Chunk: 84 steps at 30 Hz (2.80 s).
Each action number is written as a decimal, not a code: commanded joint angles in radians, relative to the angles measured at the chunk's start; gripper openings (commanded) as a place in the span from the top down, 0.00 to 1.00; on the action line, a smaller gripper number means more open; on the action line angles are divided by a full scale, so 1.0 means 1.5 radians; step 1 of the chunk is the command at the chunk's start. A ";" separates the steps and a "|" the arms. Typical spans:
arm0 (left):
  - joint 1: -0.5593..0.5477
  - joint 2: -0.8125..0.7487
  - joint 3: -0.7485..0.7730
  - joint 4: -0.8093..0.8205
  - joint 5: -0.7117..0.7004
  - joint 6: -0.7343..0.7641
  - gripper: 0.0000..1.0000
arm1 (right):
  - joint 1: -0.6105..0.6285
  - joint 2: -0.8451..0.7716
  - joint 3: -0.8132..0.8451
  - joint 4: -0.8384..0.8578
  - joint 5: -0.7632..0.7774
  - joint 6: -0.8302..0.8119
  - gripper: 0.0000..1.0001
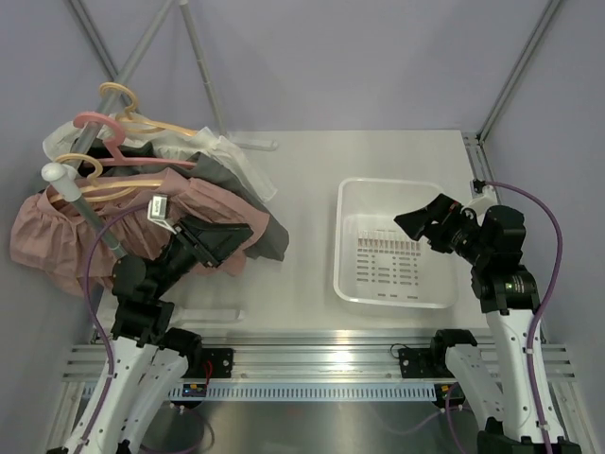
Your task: Remove the skirt from the hanger
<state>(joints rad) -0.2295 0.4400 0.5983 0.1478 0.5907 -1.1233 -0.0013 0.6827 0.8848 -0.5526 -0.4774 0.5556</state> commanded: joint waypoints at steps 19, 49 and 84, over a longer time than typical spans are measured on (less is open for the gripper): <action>-0.201 0.010 -0.060 -0.179 -0.056 0.045 0.01 | 0.479 0.334 0.479 -0.025 0.131 -0.135 0.01; -0.368 -0.218 -0.175 -0.237 -0.141 -0.004 0.01 | 0.691 0.840 1.031 -0.005 -0.069 -0.383 0.24; -0.368 -0.240 -0.134 -0.302 -0.121 0.028 0.01 | 0.736 1.022 1.171 0.010 -0.100 -0.462 0.83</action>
<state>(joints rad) -0.7776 0.0574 0.3477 -0.3435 0.3882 -1.1049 1.0885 2.1979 2.5935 -0.5724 -0.5964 -0.1307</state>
